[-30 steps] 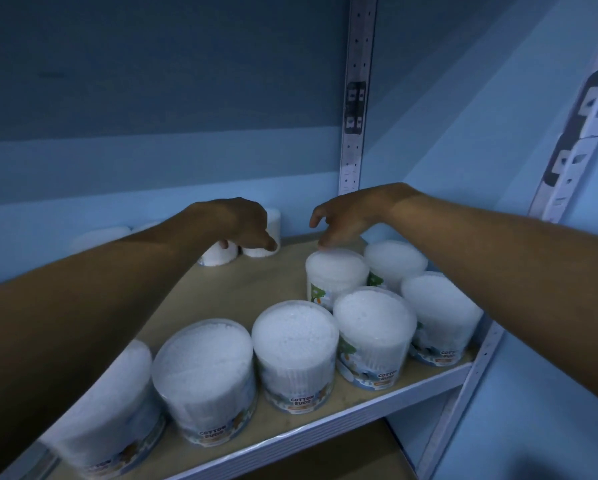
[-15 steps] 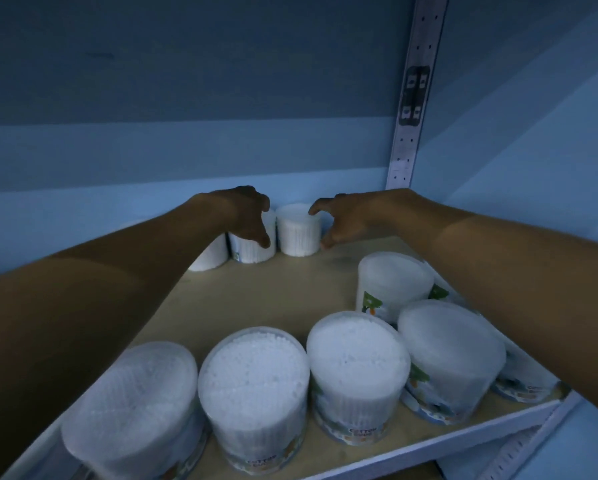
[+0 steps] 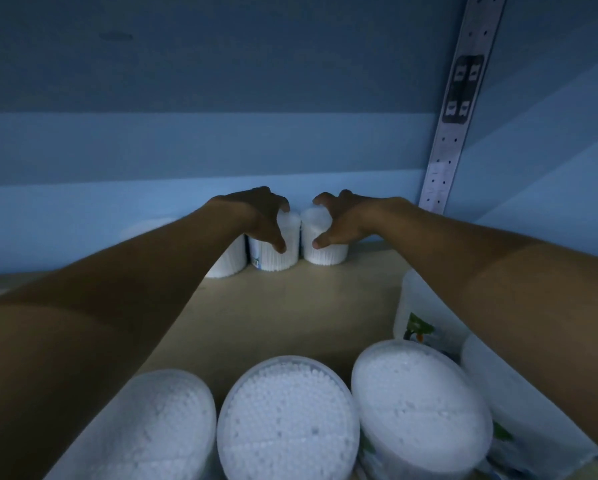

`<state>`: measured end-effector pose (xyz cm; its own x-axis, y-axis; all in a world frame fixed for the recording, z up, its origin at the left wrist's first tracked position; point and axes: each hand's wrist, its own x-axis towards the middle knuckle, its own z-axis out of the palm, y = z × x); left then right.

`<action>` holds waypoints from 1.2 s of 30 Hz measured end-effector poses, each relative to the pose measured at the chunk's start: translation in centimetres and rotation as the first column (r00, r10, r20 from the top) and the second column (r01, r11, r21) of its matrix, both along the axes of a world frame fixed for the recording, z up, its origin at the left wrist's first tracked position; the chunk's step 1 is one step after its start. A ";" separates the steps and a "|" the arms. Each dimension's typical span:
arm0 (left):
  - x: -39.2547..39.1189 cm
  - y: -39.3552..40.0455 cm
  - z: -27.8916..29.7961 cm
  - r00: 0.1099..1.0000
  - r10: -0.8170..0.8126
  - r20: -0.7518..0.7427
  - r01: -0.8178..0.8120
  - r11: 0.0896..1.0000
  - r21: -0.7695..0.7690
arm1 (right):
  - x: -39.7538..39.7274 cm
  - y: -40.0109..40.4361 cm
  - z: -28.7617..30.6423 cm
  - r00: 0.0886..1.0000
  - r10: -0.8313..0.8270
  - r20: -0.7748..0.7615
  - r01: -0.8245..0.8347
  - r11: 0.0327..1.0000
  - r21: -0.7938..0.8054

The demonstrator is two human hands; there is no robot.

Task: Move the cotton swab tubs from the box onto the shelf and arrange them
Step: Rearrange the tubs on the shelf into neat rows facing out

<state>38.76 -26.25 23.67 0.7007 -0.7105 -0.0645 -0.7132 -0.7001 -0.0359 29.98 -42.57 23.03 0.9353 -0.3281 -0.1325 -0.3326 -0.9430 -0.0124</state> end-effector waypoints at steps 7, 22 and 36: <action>0.0 0.2 0.1 1.000 -0.017 0.019 0.017 1.000 -0.011 | 0.4 0.3 -0.3 0.999 -0.008 0.044 0.007 1.000 0.012; -3.3 -0.1 0.9 0.999 -0.037 0.040 0.036 0.999 0.025 | -2.2 0.5 0.3 1.000 0.007 0.001 -0.007 1.000 -0.004; -8.2 2.6 1.4 0.998 -0.056 0.011 0.056 0.998 0.001 | -7.6 3.1 1.2 0.999 0.054 -0.010 -0.053 0.998 0.025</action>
<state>30.57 -23.66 25.03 0.6603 -0.7487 -0.0581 -0.7510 -0.6589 -0.0443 22.36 -39.43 24.21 0.9499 -0.2741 -0.1501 -0.2819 -0.9589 -0.0327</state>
